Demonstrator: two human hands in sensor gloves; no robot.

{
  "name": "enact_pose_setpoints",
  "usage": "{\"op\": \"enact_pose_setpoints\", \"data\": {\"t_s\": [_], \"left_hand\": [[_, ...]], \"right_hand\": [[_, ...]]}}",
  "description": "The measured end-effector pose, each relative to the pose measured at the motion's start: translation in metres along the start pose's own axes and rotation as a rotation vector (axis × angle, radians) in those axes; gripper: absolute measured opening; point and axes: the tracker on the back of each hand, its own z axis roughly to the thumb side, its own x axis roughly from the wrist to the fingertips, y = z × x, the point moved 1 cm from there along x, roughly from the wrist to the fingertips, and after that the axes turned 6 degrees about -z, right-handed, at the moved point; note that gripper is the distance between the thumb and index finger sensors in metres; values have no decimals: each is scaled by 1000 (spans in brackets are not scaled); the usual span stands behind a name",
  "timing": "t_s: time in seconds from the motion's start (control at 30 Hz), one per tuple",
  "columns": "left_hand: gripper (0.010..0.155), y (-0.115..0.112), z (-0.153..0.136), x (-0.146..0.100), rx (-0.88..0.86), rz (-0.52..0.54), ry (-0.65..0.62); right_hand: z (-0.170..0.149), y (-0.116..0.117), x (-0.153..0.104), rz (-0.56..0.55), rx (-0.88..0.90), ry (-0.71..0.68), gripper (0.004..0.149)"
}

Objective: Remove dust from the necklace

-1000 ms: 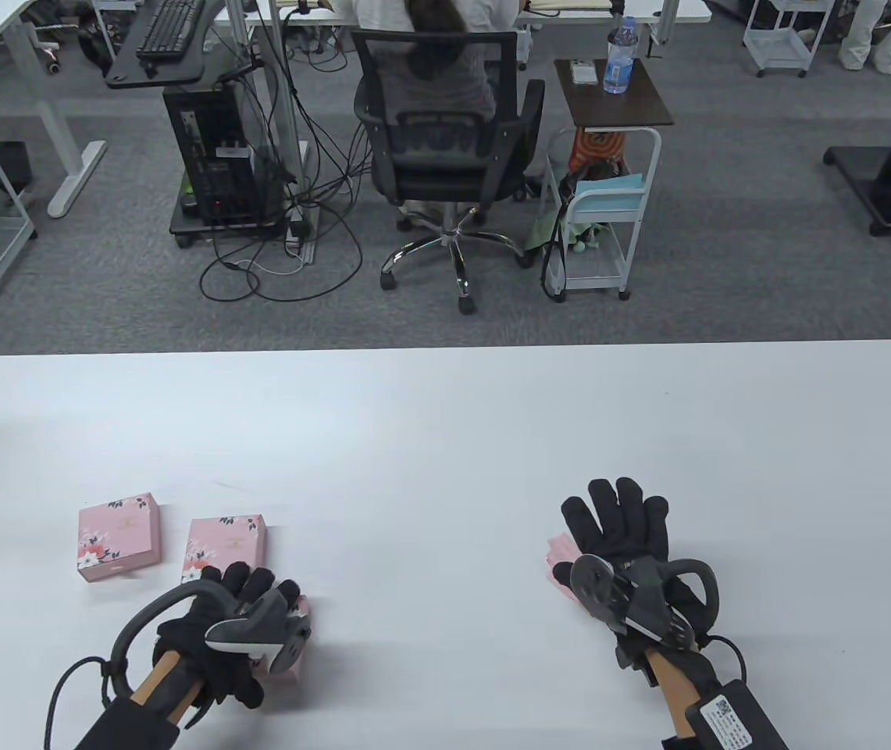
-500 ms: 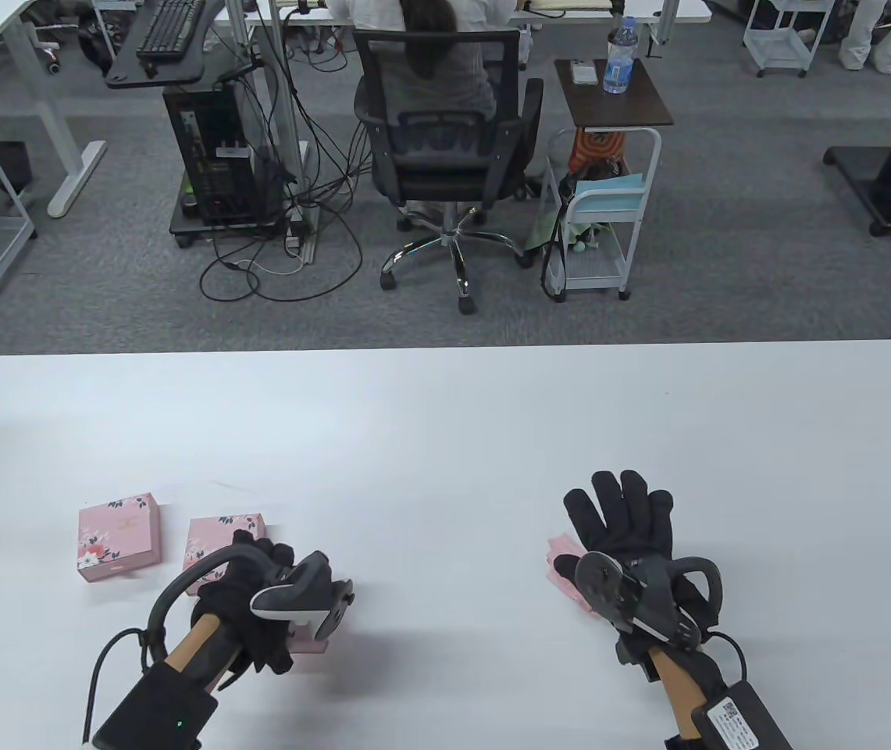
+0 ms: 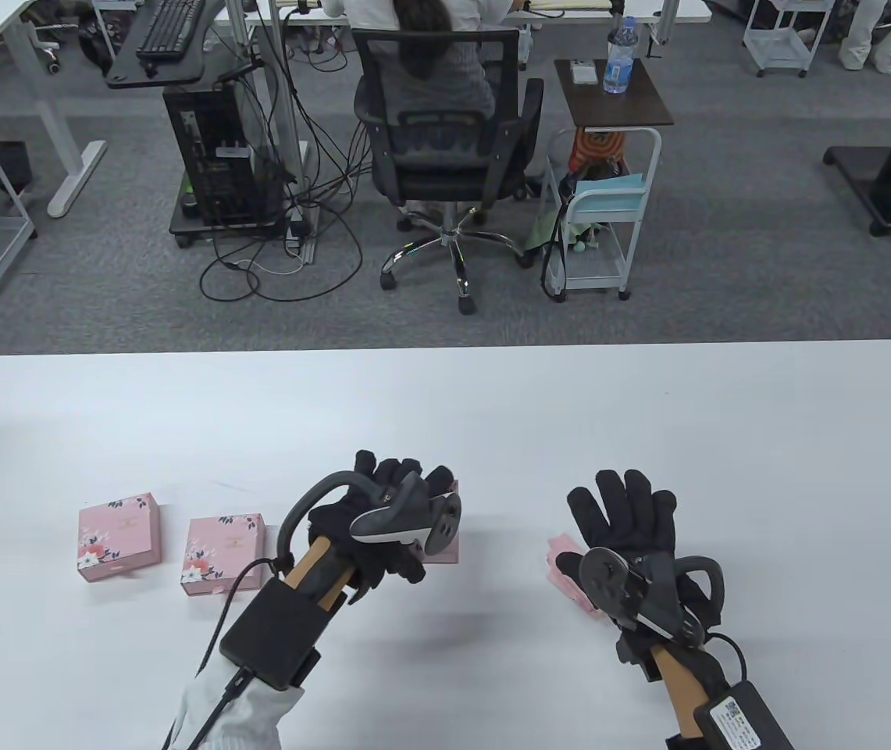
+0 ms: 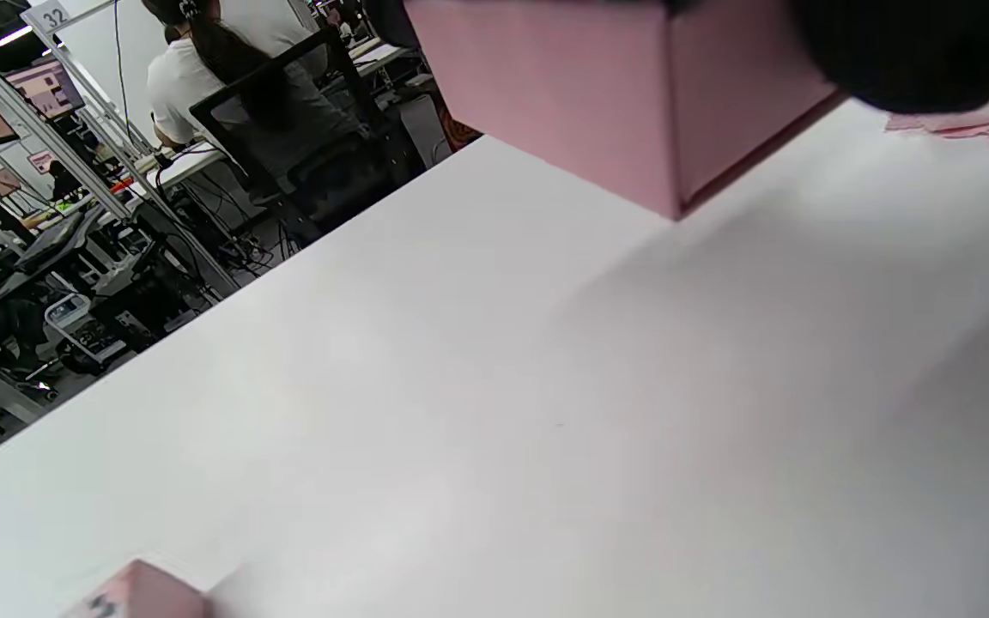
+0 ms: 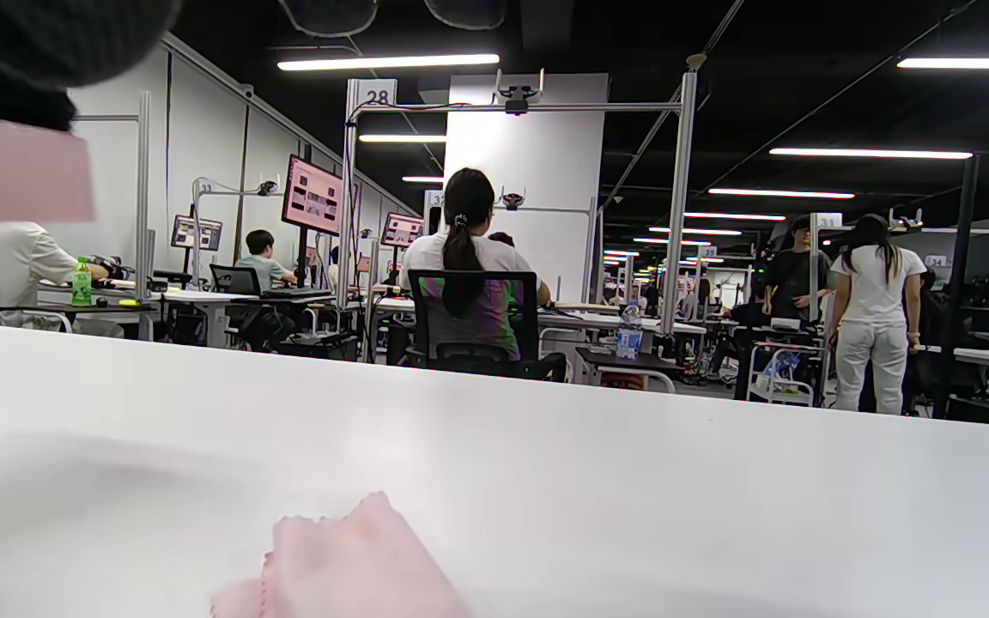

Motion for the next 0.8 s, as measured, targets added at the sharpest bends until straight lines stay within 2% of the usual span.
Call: {"op": "enact_pose_setpoints", "data": {"t_s": [0.23, 0.4, 0.57, 0.7, 0.8], "left_hand": [[115, -28, 31, 45, -57, -101, -17], [113, -37, 42, 60, -84, -131, -16], [111, -40, 42, 63, -107, -141, -18], [109, -40, 36, 52, -148, -60, -78], [94, -39, 30, 43, -194, -5, -114]], "right_hand": [[-1, 5, 0, 30, -2, 3, 76], [-1, 9, 0, 51, -7, 1, 76], [1, 11, 0, 63, -5, -2, 76], [3, 12, -1, 60, 5, 2, 77], [5, 14, -1, 58, 47, 32, 78]]}}
